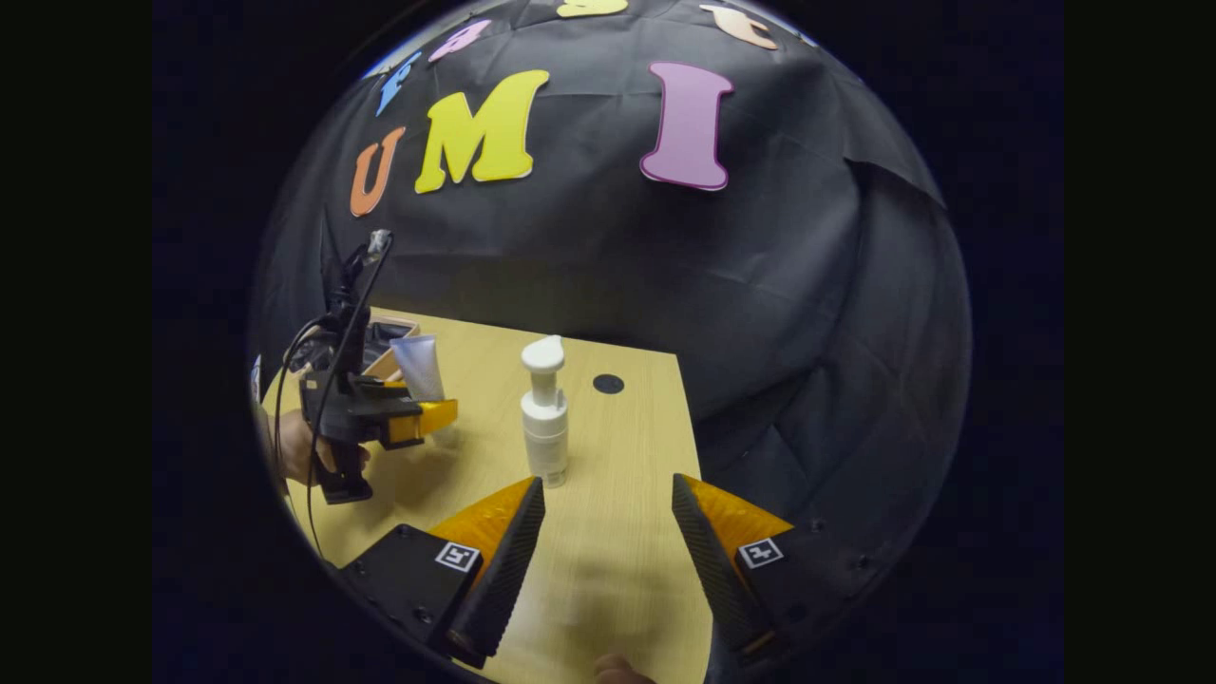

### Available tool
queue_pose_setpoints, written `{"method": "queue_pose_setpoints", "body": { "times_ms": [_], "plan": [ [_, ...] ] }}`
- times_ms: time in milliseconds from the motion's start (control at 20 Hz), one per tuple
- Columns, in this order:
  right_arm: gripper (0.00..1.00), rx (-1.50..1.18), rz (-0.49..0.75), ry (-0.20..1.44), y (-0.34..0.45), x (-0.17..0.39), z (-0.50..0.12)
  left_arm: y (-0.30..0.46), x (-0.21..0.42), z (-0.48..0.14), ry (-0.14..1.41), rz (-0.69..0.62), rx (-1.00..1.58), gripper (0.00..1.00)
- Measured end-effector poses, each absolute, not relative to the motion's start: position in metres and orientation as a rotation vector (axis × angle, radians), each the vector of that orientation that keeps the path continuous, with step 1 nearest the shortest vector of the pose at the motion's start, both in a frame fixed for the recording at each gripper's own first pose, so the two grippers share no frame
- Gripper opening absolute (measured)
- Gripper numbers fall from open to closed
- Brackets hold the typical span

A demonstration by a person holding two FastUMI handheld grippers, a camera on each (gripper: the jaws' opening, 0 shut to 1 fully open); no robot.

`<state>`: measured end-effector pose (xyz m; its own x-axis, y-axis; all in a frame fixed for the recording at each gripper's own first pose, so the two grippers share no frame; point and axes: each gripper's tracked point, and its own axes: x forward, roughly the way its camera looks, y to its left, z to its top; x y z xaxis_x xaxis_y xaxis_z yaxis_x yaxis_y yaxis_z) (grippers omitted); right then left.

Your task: First open the suitcase, pack the skin care products into it, and then close the suitcase.

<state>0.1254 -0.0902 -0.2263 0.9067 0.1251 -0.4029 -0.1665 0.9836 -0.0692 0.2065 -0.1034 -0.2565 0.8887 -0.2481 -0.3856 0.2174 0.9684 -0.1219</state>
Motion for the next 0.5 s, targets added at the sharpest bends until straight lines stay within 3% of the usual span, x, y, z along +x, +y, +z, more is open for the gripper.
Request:
{"method": "queue_pose_setpoints", "body": {
  "times_ms": [200,350,500],
  "plan": [
    [0.8,-0.084,0.176,0.395,-0.078,0.153,-0.226,-0.107,0.217,-0.268,0.418,-0.248,-0.063,0.76],
    [0.8,-0.043,0.227,0.38,-0.057,0.171,-0.229,-0.104,0.221,-0.268,0.402,-0.223,-0.048,0.52],
    [0.8,-0.074,0.249,0.37,-0.04,0.188,-0.236,-0.101,0.211,-0.269,0.414,-0.176,-0.07,0.48]
  ]
}}
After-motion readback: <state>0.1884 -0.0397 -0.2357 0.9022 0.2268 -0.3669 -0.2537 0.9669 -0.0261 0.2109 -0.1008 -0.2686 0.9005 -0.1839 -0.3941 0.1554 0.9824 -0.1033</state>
